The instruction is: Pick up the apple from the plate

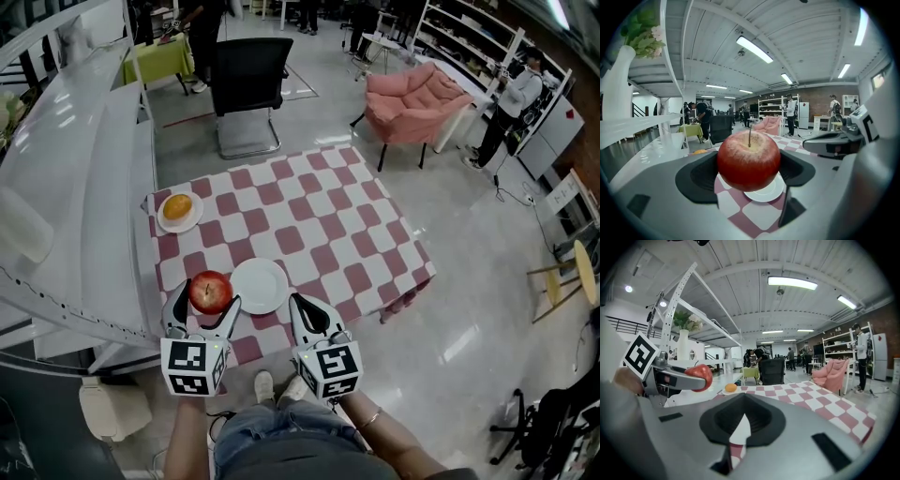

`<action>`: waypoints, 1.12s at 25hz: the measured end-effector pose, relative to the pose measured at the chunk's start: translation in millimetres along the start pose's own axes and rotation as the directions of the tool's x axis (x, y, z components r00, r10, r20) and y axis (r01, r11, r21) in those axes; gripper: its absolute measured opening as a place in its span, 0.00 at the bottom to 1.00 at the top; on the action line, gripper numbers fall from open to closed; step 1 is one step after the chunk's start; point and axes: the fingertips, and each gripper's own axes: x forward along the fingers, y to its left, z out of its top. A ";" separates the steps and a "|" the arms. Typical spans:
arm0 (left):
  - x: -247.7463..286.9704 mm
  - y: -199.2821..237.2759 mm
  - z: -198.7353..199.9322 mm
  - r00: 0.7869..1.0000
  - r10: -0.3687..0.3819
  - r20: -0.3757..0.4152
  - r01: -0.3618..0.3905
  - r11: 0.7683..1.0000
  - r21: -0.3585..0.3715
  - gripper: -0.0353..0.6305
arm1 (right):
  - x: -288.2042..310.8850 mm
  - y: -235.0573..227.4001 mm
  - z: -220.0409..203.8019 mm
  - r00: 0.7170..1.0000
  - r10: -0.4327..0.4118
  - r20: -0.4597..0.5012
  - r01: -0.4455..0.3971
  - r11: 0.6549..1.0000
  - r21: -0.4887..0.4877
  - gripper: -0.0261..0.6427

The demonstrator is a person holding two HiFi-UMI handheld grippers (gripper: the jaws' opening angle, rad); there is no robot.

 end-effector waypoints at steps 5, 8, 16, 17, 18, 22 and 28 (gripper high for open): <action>-15.7 5.6 0.1 1.000 0.020 0.008 -0.020 1.000 0.006 0.64 | -1.9 9.1 3.7 1.000 0.016 0.010 -0.016 1.000 -0.009 0.05; -24.5 7.9 -1.2 1.000 0.026 0.009 -0.026 1.000 0.000 0.64 | -3.7 15.7 6.9 0.999 0.031 0.017 -0.031 0.999 -0.019 0.05; -38.1 11.6 -3.5 0.999 0.038 0.015 -0.038 0.999 -0.021 0.64 | -6.8 29.4 12.6 0.997 0.065 0.029 -0.065 0.998 -0.026 0.05; -39.0 12.2 -3.2 0.999 0.039 0.015 -0.039 0.999 -0.020 0.64 | -6.5 30.4 13.0 0.997 0.068 0.029 -0.067 0.997 -0.027 0.05; -39.6 13.0 -3.2 0.999 0.041 0.014 -0.041 0.999 -0.019 0.64 | -5.9 31.3 13.3 0.997 0.071 0.028 -0.070 0.997 -0.029 0.05; -41.5 16.1 -5.8 0.999 0.047 0.010 -0.047 0.999 -0.023 0.64 | -3.5 35.7 12.7 0.996 0.082 0.023 -0.081 0.996 -0.038 0.05; -43.7 16.9 -11.5 0.999 0.047 0.001 -0.047 0.999 -0.024 0.64 | -1.6 44.3 13.4 0.995 0.101 0.026 -0.099 0.994 -0.056 0.05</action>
